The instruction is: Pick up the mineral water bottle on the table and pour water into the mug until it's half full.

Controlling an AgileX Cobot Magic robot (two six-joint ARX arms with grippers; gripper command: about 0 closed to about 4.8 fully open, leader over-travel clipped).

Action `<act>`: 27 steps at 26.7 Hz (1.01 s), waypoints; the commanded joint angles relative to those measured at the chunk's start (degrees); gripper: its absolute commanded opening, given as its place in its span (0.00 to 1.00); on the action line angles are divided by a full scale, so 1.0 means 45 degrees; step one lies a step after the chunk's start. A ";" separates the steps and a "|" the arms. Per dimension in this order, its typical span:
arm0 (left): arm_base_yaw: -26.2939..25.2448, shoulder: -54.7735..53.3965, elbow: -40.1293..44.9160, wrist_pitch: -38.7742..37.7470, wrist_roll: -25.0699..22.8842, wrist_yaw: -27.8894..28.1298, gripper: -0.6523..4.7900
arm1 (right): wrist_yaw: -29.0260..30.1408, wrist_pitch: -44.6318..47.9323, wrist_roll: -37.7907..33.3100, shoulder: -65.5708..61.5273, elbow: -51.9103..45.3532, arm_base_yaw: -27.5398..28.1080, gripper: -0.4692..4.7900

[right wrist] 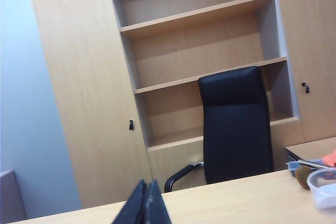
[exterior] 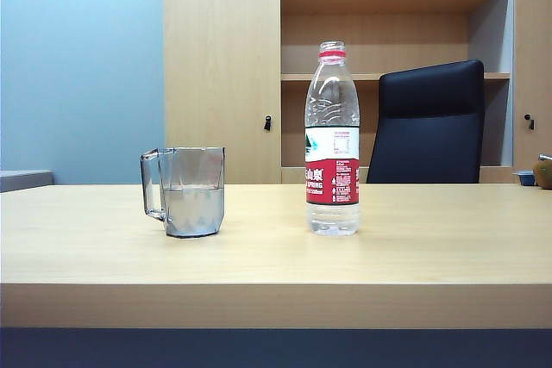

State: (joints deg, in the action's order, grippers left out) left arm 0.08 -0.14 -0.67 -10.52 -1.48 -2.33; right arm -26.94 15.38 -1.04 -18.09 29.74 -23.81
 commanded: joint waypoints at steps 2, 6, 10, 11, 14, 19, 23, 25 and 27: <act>-0.0005 -0.0010 0.0029 0.0131 -0.0010 -0.0010 0.11 | -0.0010 -0.0510 -0.0005 0.0656 0.0029 0.0228 0.07; -0.0005 -0.0010 0.0029 0.0121 -0.0010 -0.0010 0.11 | 0.0005 -0.0748 -0.0005 0.1069 0.0029 0.0471 0.07; -0.0005 -0.0010 0.0029 0.0112 -0.0010 -0.0010 0.11 | -0.0005 -0.1540 -0.0005 0.1598 0.0029 0.1146 0.07; -0.0005 -0.0010 0.0029 0.0112 -0.0010 -0.0010 0.11 | -0.0024 -0.1569 0.0131 0.1671 0.0029 0.1438 0.07; -0.0005 -0.0010 0.0029 0.0112 -0.0010 -0.0010 0.11 | 0.0102 -0.2710 0.0136 0.1739 -0.0117 0.2244 0.07; -0.0005 -0.0010 0.0029 0.0107 -0.0010 -0.0010 0.11 | 0.3628 -0.2268 0.0131 0.2686 -0.3317 0.3808 0.07; -0.0005 -0.0010 0.0029 0.0107 -0.0010 -0.0010 0.11 | 0.6154 -0.1632 0.0126 0.3230 -0.5425 0.4575 0.07; -0.0005 -0.0010 0.0029 0.0097 -0.0010 -0.0015 0.11 | 0.6586 -0.1559 -0.0136 0.3371 -0.6008 0.5081 0.07; -0.0005 -0.0010 0.0029 0.0068 -0.0010 -0.0005 0.11 | 0.6543 -0.1559 -0.0155 0.3949 -0.6577 0.5586 0.07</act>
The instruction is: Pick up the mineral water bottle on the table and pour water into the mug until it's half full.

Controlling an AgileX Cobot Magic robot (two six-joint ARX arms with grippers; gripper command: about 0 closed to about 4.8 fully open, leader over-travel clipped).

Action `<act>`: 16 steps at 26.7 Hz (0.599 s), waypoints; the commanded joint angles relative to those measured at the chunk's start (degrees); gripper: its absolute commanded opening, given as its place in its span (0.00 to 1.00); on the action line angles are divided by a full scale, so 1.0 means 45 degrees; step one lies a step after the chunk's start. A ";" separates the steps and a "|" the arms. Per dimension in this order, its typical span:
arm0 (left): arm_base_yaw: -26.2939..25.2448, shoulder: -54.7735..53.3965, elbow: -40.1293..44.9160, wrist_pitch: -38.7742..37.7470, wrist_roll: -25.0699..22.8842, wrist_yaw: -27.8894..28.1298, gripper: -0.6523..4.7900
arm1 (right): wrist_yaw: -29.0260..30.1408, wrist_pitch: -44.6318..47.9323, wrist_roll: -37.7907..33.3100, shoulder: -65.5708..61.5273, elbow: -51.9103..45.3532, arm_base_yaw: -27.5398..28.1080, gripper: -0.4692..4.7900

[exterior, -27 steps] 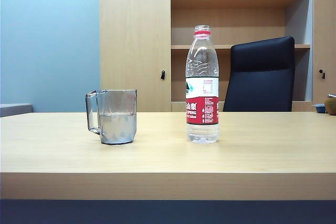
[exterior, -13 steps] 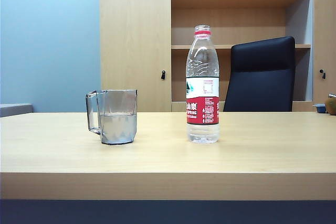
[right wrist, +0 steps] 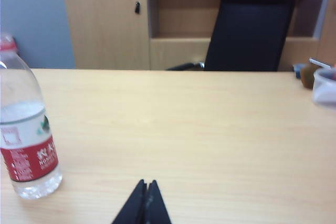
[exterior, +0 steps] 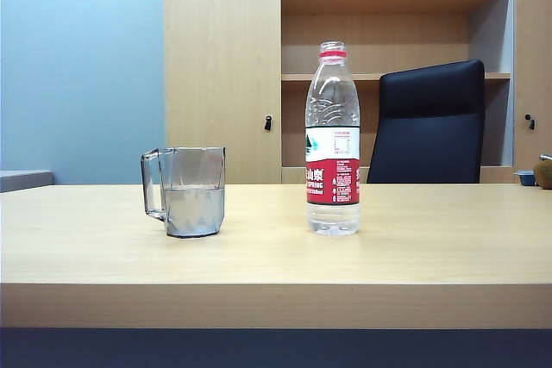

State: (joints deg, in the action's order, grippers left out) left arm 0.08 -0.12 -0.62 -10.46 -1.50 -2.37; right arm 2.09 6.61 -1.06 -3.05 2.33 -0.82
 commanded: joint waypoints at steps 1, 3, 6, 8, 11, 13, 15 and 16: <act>-0.0005 -0.0015 0.0019 0.0053 -0.0005 0.0005 0.11 | 0.0097 0.0102 -0.0155 0.0772 -0.0500 0.0622 0.07; -0.0005 -0.0015 0.0019 0.0053 -0.0005 0.0005 0.11 | 0.0078 -0.0262 -0.0155 0.0695 -0.0505 0.0811 0.07; -0.0005 -0.0015 0.0019 0.0053 -0.0005 0.0005 0.11 | 0.0015 -0.0767 -0.0044 0.0714 -0.0505 0.0806 0.07; -0.0005 -0.0015 0.0019 0.0049 -0.0005 0.0000 0.11 | -0.0262 -0.1234 -0.0049 0.0714 -0.0505 0.0787 0.07; -0.0005 -0.0015 0.0019 0.0049 -0.0005 0.0000 0.11 | -0.0287 -0.1841 -0.0049 0.0714 -0.0505 0.0729 0.07; -0.0005 -0.0015 0.0019 0.0053 -0.0005 0.0000 0.11 | -0.0282 -0.1982 -0.0049 0.0714 -0.0505 0.0724 0.07; -0.0005 -0.0015 0.0019 0.0053 -0.0005 0.0000 0.11 | -0.0282 -0.2025 -0.0053 0.0714 -0.0505 0.0724 0.07; -0.0005 -0.0015 0.0019 0.0053 -0.0005 0.0000 0.11 | -0.0228 -0.2084 -0.0053 0.0714 -0.0505 0.0709 0.07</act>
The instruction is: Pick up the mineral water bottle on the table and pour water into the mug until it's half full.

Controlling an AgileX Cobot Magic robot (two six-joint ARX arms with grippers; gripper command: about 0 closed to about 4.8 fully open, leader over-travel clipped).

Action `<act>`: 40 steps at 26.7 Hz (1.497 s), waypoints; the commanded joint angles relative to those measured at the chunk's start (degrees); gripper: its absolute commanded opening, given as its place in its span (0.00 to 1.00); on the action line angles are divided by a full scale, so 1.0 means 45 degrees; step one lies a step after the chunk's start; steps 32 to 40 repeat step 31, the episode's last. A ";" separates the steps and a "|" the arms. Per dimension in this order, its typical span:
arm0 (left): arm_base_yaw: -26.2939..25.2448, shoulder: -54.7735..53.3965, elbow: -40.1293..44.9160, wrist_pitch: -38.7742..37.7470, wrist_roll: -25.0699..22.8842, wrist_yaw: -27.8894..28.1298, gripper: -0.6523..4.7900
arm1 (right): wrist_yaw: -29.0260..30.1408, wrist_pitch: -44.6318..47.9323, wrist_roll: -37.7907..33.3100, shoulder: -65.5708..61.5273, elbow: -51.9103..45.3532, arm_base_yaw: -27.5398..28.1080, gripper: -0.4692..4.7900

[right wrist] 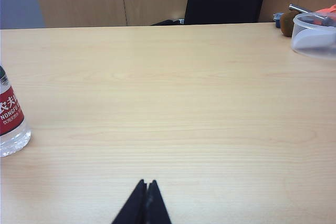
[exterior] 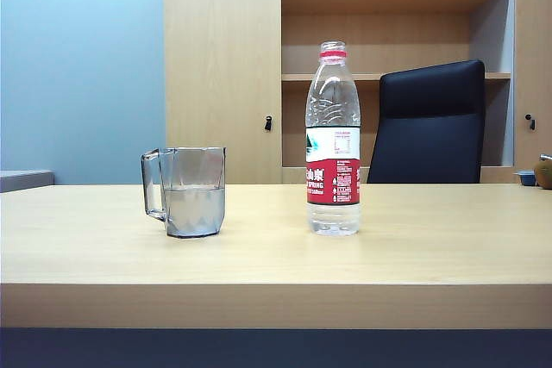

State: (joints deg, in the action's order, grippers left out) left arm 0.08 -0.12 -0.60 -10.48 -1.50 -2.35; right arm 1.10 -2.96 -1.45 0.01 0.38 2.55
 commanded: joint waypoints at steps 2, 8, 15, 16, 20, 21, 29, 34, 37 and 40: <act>-0.0005 -0.0015 0.0015 0.0058 -0.0005 -0.0005 0.11 | 0.0078 -0.0272 -0.0010 0.0034 -0.0073 -0.0044 0.07; -0.0005 -0.0015 0.0015 0.0058 -0.0005 -0.0005 0.11 | 0.0121 -0.1083 -0.0107 0.0034 -0.0073 -0.0194 0.07; -0.0005 -0.0015 0.0015 0.0058 -0.0005 -0.0005 0.11 | 0.0112 -0.1297 -0.0102 0.0034 -0.0073 -0.0578 0.07; -0.0005 -0.0015 0.0015 0.0058 -0.0005 -0.0005 0.11 | 0.0087 -0.1297 -0.0102 0.0034 -0.0073 -0.0578 0.07; -0.0005 -0.0015 0.0015 0.0058 -0.0005 -0.0005 0.11 | 0.0092 -0.1292 -0.0102 0.0034 -0.0073 -0.0583 0.07; -0.0005 -0.0015 0.0015 0.0058 -0.0005 -0.0005 0.11 | 0.0092 -0.1292 -0.0102 0.0034 -0.0073 -0.0583 0.07; -0.0005 -0.0015 0.0015 0.0058 -0.0005 -0.0005 0.11 | 0.0092 -0.1297 -0.0102 0.0034 -0.0073 -0.0583 0.07; -0.0005 -0.0015 0.0015 0.0058 -0.0005 -0.0005 0.11 | 0.0092 -0.1292 -0.0102 0.0034 -0.0073 -0.0583 0.07; -0.0005 -0.0015 0.0015 0.0058 -0.0005 -0.0005 0.11 | 0.0092 -0.1292 -0.0102 0.0034 -0.0073 -0.0583 0.07; -0.0005 -0.0015 0.0015 0.0058 -0.0005 -0.0005 0.11 | 0.0092 -0.1292 -0.0102 0.0034 -0.0073 -0.0583 0.07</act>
